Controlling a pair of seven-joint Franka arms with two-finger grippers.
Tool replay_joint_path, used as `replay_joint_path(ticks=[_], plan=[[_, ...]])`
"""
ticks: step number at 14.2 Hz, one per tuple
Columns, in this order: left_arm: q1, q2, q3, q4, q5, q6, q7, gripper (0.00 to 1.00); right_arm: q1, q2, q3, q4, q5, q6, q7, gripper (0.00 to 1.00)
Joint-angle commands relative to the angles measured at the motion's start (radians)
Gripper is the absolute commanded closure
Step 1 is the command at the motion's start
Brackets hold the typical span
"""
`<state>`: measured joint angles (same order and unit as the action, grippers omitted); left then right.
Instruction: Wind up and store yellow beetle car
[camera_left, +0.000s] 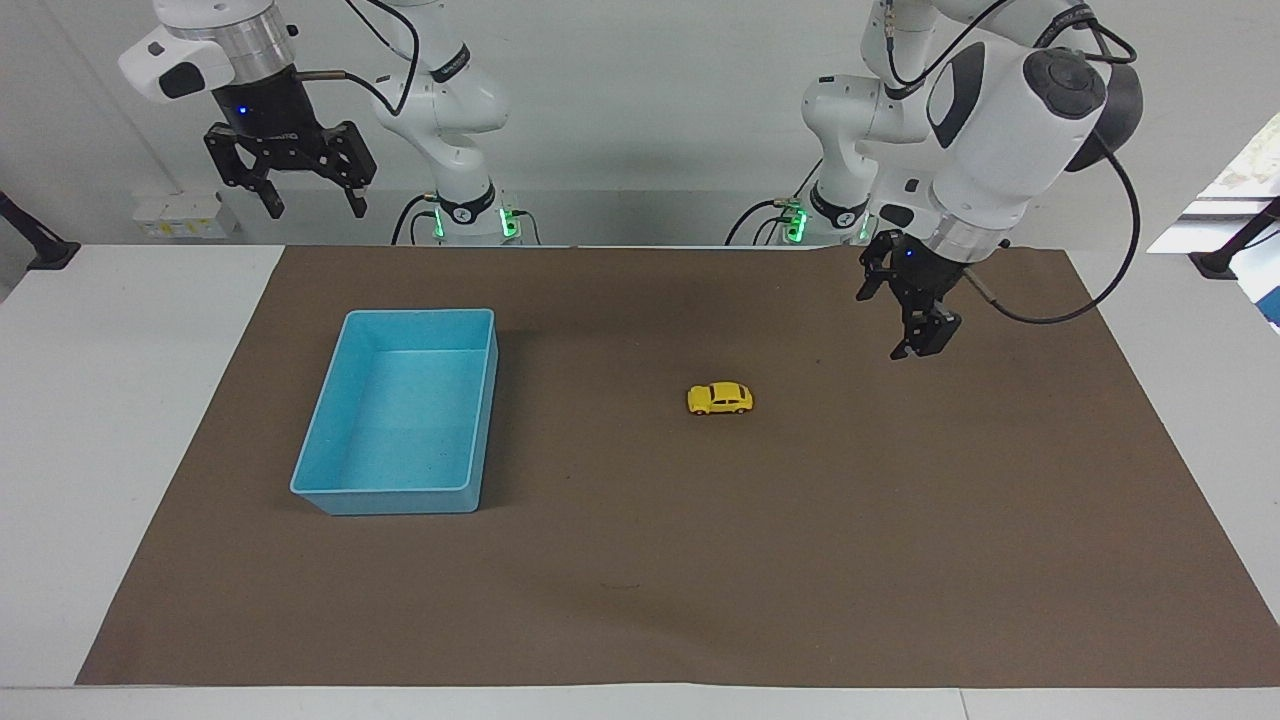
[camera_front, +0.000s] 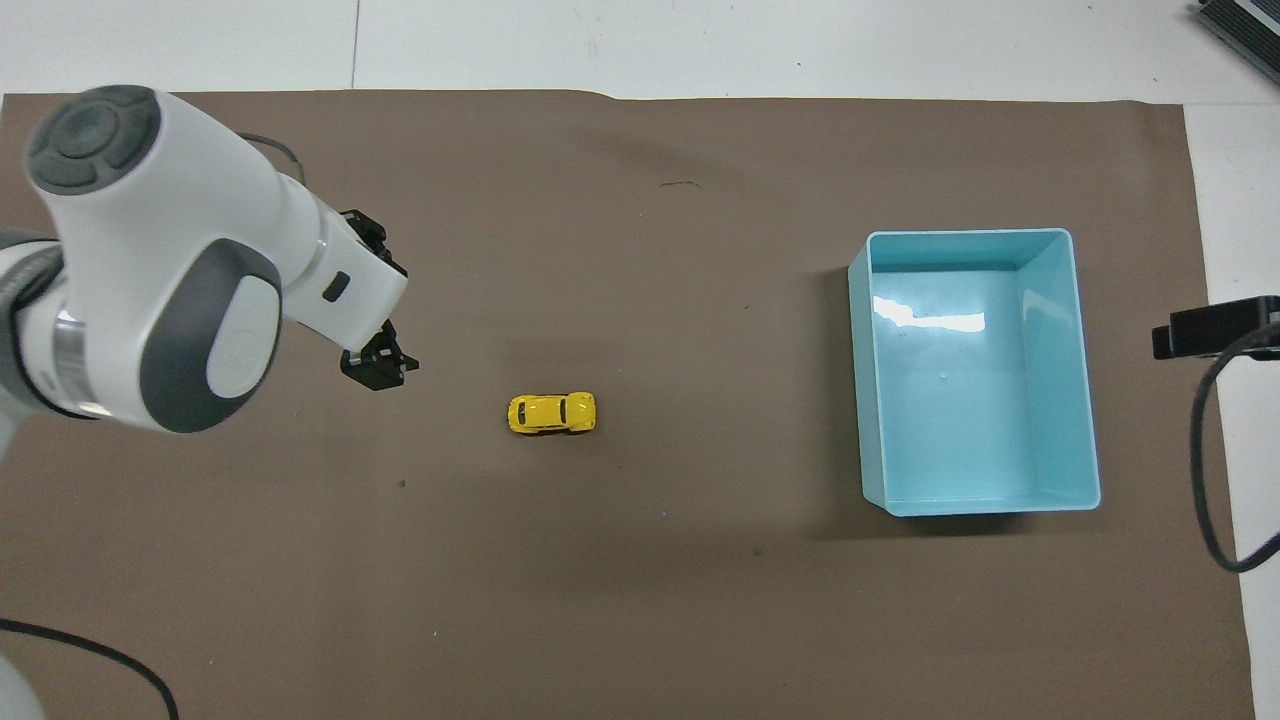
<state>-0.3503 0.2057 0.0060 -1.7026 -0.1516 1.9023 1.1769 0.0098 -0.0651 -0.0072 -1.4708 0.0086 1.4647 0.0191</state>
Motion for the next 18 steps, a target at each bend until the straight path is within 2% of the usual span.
replay_joint_path(ticks=[1,3,6,10,13,18], plan=[[-0.079,-0.009,0.022,-0.125,-0.019,0.145,0.004,0.00,-0.005,-0.008,0.001,0.000,0.005,-0.009,0.012,0.00],[-0.122,-0.012,0.023,-0.173,-0.019,0.193,-0.012,0.00,-0.005,-0.008,0.001,0.000,0.005,-0.009,0.012,0.00],[-0.188,-0.026,0.025,-0.288,-0.019,0.348,-0.057,0.00,-0.005,-0.008,0.001,0.000,0.005,-0.010,0.012,0.00],[-0.229,-0.025,0.028,-0.365,-0.016,0.428,-0.094,0.00,-0.005,-0.008,0.001,0.000,0.005,-0.009,0.012,0.00],[-0.248,-0.025,0.028,-0.414,-0.016,0.491,-0.105,0.00,-0.005,-0.008,0.001,0.000,0.005,-0.009,0.012,0.00],[-0.262,-0.009,0.029,-0.437,-0.010,0.535,-0.108,0.00,-0.005,-0.008,0.001,0.000,0.005,-0.009,0.012,0.00]])
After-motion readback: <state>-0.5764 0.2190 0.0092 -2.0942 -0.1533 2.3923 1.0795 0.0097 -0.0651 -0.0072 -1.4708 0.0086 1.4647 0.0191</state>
